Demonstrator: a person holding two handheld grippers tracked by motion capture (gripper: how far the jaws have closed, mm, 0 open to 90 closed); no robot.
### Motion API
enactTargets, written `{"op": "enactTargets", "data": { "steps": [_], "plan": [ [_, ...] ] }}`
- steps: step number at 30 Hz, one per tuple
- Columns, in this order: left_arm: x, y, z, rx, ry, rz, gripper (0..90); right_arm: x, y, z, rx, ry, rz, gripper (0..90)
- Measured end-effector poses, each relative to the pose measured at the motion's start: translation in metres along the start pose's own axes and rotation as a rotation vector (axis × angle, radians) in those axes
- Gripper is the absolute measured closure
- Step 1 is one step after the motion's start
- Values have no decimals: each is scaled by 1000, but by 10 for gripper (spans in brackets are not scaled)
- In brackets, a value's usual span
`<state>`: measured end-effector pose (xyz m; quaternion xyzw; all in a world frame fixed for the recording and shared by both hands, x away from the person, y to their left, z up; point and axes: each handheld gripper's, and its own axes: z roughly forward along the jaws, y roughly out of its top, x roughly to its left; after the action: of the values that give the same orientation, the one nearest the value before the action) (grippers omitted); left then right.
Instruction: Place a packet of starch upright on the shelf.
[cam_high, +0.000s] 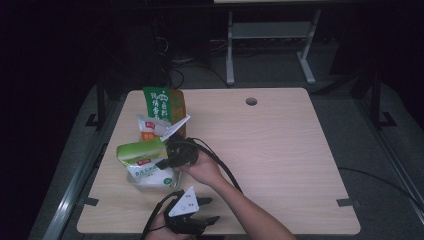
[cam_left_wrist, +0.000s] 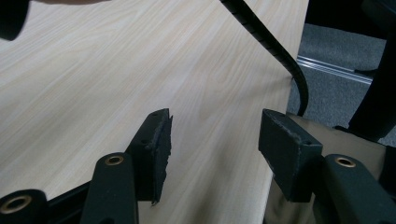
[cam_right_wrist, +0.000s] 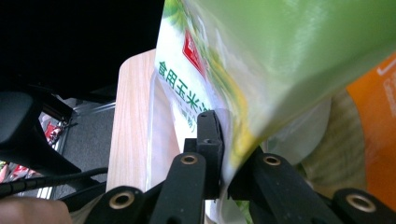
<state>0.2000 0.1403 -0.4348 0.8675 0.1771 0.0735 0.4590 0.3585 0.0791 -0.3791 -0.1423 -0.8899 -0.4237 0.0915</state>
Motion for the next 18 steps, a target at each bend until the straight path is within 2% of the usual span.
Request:
{"op": "enactTargets", "data": {
  "steps": [5,9,18],
  "plan": [
    [0,0,1,6,-1,0,430,2,0,-3,3,-11,-14,794],
    [1,0,0,4,4,-3,426,1,-2,-8,-14,4,-26,730],
    [7,0,-3,-1,26,-29,409,-3,-11,-33,-39,2,-7,653]
  ]
}}
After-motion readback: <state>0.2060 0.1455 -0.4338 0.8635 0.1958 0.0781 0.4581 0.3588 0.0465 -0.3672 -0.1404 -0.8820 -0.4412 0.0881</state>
